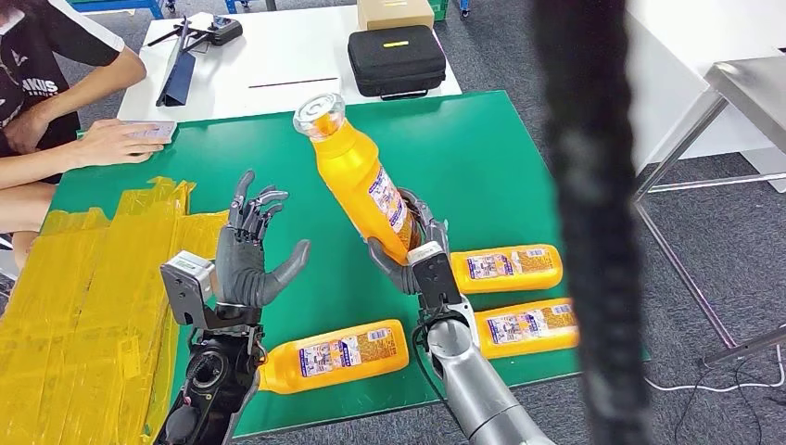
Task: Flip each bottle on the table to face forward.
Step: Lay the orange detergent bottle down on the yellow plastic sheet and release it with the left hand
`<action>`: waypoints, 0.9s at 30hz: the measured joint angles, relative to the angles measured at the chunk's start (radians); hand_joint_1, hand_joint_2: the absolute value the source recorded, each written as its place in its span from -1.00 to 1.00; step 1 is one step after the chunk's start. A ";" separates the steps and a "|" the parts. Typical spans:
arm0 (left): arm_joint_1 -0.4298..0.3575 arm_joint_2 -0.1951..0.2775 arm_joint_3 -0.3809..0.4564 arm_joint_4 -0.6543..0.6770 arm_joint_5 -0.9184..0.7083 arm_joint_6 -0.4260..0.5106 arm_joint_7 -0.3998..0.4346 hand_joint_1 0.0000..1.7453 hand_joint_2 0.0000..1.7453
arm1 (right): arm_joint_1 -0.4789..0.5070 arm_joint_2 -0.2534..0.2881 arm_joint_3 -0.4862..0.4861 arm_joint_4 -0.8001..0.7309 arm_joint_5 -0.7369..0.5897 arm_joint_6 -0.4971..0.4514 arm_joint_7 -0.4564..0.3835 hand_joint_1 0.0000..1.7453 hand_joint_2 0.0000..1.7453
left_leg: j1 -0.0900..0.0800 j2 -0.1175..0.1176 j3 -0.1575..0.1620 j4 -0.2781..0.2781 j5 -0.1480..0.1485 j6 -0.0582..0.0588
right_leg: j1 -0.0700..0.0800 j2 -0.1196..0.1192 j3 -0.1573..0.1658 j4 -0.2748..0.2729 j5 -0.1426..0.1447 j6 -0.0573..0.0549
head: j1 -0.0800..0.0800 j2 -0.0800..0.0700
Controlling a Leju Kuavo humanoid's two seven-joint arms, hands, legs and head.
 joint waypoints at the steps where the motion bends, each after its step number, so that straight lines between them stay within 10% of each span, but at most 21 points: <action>1: 0.000 0.000 0.000 0.003 0.002 0.000 0.000 -1.00 1.00 | 0.000 0.000 0.003 0.000 0.001 0.002 0.000 1.00 1.00 | 0.000 0.000 0.000 0.000 0.000 0.000 | 0.000 0.000 0.000 0.000 0.000 0.000 | 0.000 0.000; 27: -0.024 -0.001 -0.024 0.022 0.038 -0.036 0.022 -1.00 1.00 | 0.019 0.003 0.130 0.009 0.099 0.161 0.006 1.00 1.00 | 0.000 0.000 0.000 0.000 0.000 0.000 | 0.000 0.000 0.000 0.000 0.000 0.000 | 0.000 0.000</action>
